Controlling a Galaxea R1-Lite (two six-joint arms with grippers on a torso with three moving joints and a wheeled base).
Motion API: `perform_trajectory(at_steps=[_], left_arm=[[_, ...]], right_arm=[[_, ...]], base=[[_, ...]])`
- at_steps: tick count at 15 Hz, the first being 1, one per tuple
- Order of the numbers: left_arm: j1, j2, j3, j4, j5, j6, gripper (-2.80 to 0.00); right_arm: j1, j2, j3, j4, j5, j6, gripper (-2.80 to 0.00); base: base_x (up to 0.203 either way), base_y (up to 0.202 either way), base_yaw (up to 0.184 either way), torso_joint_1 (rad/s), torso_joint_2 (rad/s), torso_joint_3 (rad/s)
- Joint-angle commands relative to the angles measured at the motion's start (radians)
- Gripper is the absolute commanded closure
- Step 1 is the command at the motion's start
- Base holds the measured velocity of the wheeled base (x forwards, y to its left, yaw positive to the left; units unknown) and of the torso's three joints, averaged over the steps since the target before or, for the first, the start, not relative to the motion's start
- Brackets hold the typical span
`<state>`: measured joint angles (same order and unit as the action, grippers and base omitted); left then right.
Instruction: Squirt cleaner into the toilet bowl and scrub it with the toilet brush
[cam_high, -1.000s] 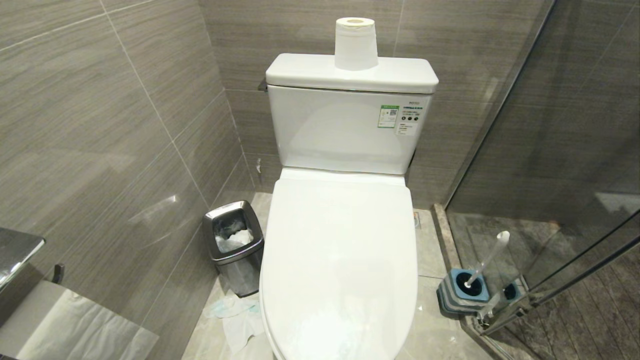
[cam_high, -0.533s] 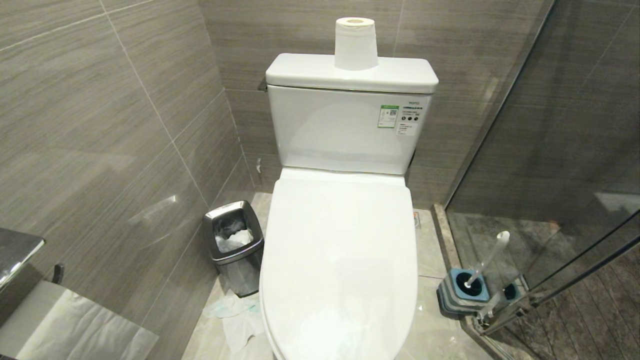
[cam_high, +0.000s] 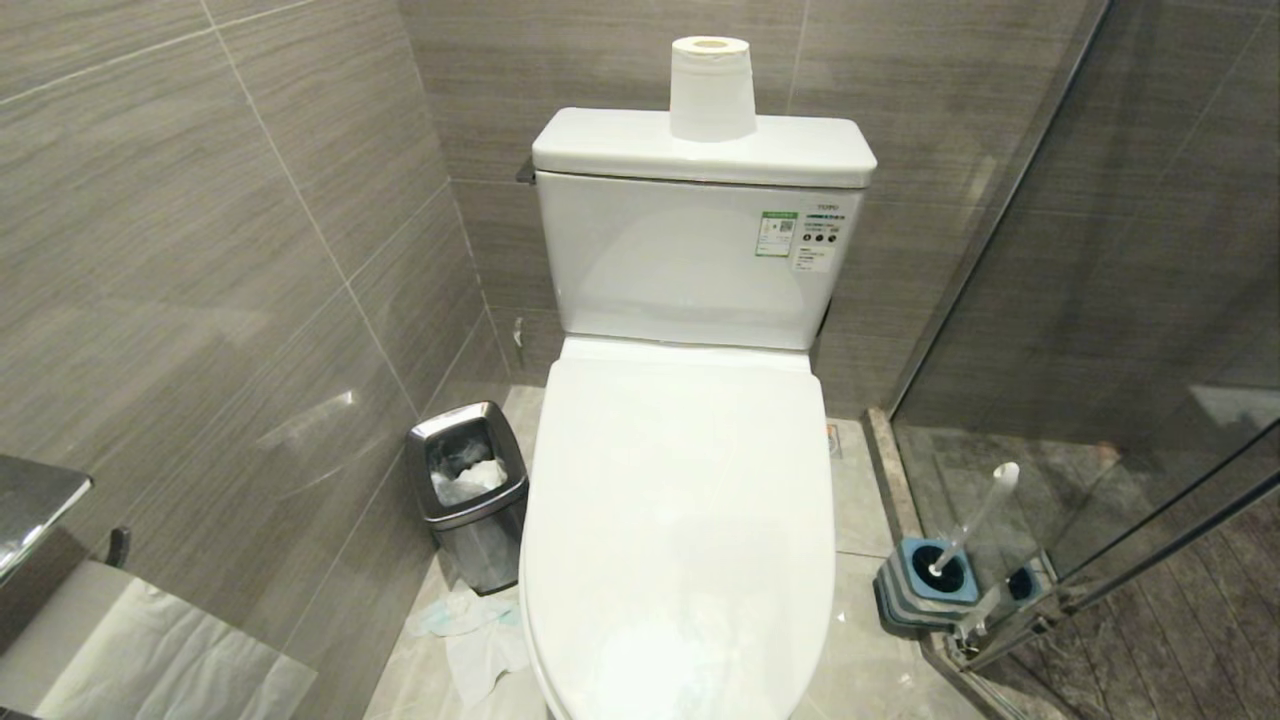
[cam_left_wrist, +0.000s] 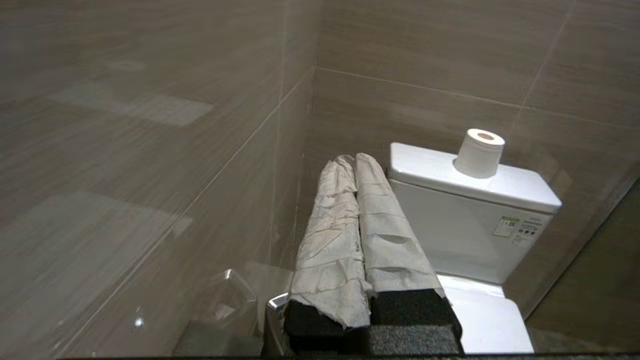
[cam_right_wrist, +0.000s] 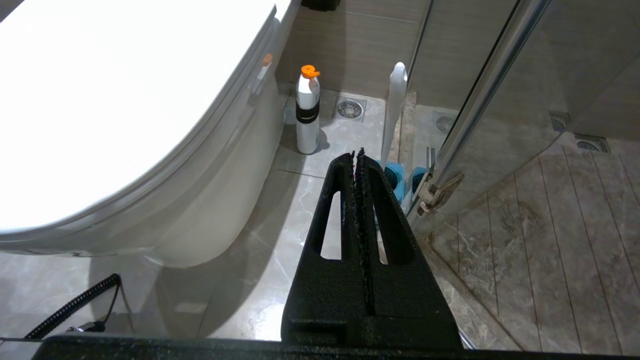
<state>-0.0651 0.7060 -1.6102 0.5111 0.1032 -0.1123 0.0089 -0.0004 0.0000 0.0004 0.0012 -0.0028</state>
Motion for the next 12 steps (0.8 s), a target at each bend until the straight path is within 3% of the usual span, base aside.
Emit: perform_trajectory(at_steps=[1,6,12], left_arm=[[0.078,-0.149,0.078,0.015,-0.044,-0.012,0.00],[0.101,-0.368,0.322,0.034,-0.064,-0.005,0.00],[0.083,-0.531,0.475,0.036,-0.062,0.086,0.00]], right_arm=[[0.000,0.000,0.001,0.000,0.000,0.000,0.00],[0.000,0.000,0.002,0.000,0.000,0.000,0.00],[0.000,0.000,0.002,0.001,-0.001,0.000,0.00]], base=[[0.000,0.000,0.000,0.000,0.00,0.000],[0.000,0.000,0.000,0.000,0.00,0.000],[0.000,0.000,0.000,0.000,0.00,0.000]])
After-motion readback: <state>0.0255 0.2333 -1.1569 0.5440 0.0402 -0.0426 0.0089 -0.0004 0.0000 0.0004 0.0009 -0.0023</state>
